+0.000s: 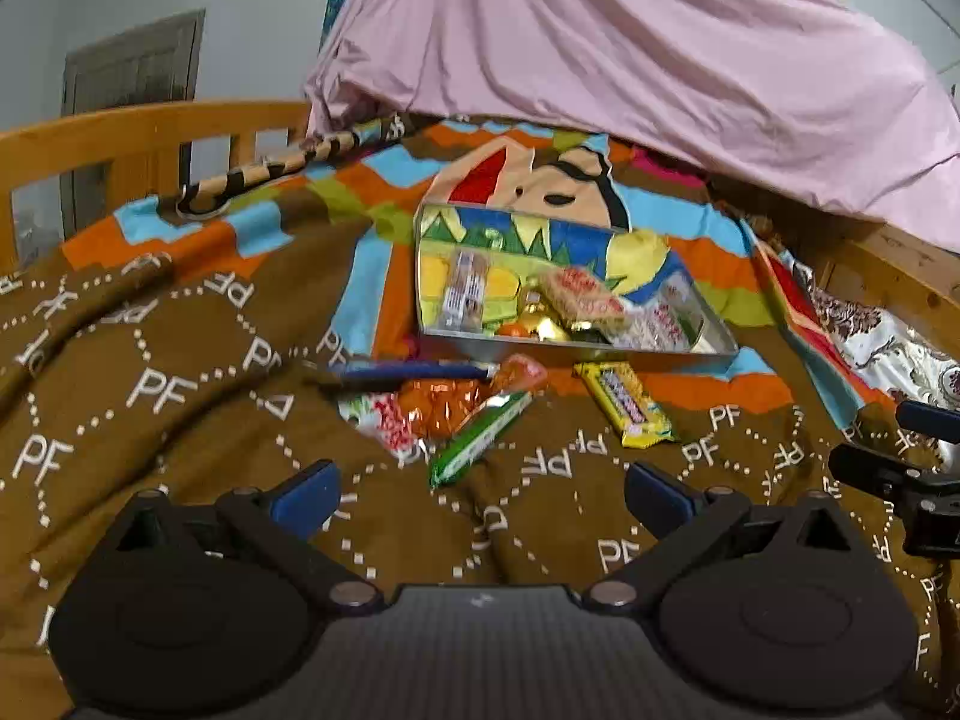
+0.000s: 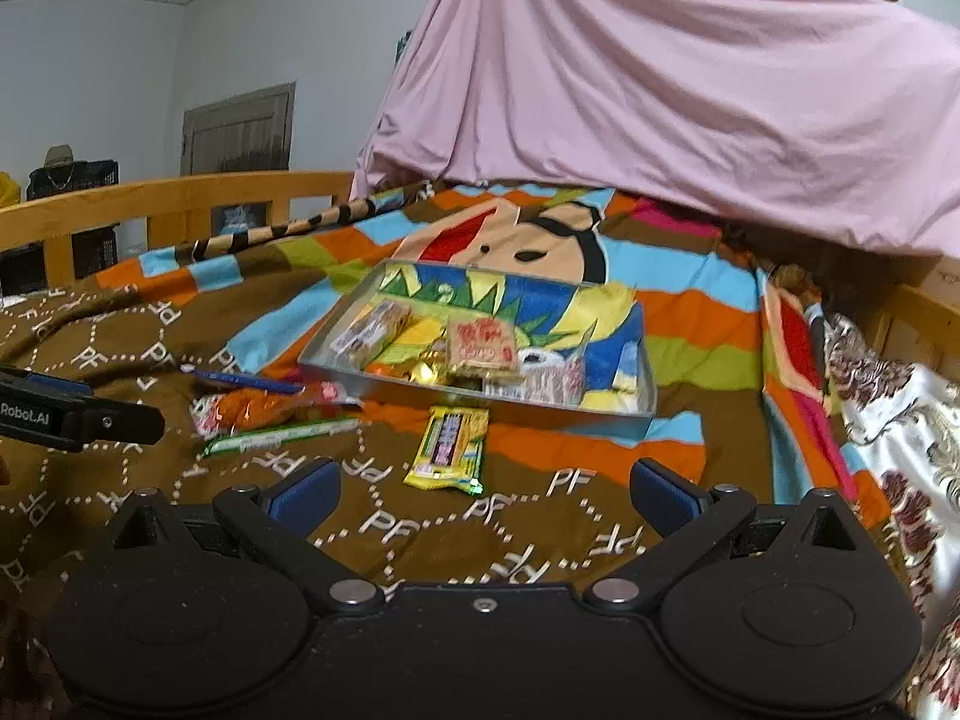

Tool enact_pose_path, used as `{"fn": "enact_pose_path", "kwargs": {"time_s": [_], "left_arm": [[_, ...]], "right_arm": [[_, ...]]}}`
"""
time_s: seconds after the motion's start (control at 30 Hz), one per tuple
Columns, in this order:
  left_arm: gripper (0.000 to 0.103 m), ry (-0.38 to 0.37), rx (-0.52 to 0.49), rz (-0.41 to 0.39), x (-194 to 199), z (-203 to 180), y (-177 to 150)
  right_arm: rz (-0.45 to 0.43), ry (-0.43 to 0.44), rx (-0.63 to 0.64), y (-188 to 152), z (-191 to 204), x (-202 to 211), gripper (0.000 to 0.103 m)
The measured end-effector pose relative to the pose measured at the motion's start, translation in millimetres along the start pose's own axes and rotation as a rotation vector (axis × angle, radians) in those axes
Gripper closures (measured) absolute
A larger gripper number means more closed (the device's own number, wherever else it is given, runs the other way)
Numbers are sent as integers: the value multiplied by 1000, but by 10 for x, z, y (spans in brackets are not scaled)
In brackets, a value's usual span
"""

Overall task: Organize snacks
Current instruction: 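Raise both open tools away from the tray, then move both tools back over the remaining snacks toward the yellow-green bar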

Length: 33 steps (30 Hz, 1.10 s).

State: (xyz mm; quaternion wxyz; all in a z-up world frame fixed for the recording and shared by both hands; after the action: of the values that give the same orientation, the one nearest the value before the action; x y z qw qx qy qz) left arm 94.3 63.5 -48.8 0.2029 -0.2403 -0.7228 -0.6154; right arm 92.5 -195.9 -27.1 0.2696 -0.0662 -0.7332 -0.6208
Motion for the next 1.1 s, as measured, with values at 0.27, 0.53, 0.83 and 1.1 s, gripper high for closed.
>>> {"fn": "enact_pose_path", "kwargs": {"time_s": [0.27, 0.53, 0.83, 1.1], "left_arm": [[0, 9, -13, 30, -41, 24, -47], [0, 5, -32, 70, -145, 8, -34], [0, 8, -69, 97, -281, -9, 14], [0, 3, -92, 151, -427, 22, 38]], "right_arm": [[53, 17, -9, -92, 33, -82, 1], [97, 27, -37, -151, 11, -165, 1], [136, 41, -57, -199, 15, -274, 1], [157, 60, -62, -202, 23, -419, 1]]}}
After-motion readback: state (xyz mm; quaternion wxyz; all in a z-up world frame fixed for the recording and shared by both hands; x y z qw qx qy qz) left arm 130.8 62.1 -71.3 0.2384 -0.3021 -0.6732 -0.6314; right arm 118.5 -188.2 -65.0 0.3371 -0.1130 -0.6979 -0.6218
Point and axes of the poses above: each gripper's, at about its wrist camera, not at the fingertips, and x roughly against the way its jaws point, z to its left, y to its top, the point moved 3 cm from there along -x, roughly the way its jaws point, and after that the axes turned 2 degrees about z, right-handed, at the moved point
